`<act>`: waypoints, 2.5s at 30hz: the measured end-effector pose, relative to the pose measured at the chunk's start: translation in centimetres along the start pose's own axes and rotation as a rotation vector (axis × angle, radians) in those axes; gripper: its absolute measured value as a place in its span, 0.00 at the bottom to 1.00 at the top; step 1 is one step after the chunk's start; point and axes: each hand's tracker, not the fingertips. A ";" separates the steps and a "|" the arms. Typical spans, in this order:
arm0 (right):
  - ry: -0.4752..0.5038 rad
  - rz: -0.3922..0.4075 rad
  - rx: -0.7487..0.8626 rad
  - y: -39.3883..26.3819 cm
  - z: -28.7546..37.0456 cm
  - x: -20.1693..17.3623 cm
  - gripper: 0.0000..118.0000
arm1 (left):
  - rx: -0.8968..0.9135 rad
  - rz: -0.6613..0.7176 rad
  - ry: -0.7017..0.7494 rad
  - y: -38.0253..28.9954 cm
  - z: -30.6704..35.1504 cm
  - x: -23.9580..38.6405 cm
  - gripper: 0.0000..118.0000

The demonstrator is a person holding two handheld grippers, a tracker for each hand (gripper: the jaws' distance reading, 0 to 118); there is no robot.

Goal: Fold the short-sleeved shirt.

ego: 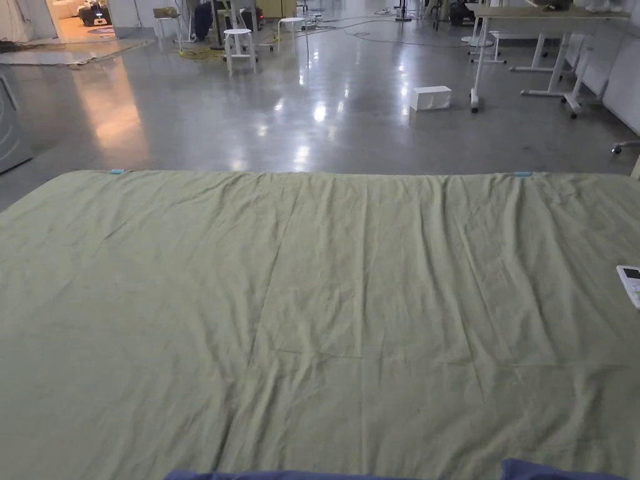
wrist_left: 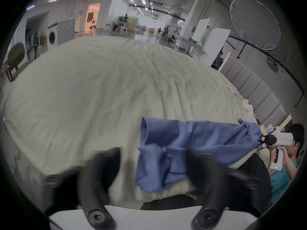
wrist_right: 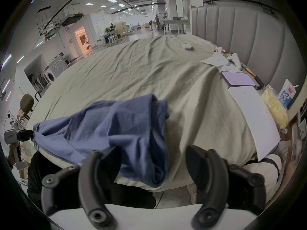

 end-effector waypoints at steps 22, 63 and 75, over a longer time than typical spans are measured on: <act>0.032 0.339 0.640 0.1 17.3 -14.7 0.33 | 0.680 -0.437 0.214 -1.7 22.0 18.3 0.09; 0.161 0.177 0.546 -0.2 17.0 -14.7 0.00 | 0.514 -0.256 0.012 -1.0 19.6 14.1 0.00; 0.165 0.121 0.456 -0.8 15.0 -13.2 0.00 | 0.119 0.178 -0.128 0.2 4.2 0.8 0.78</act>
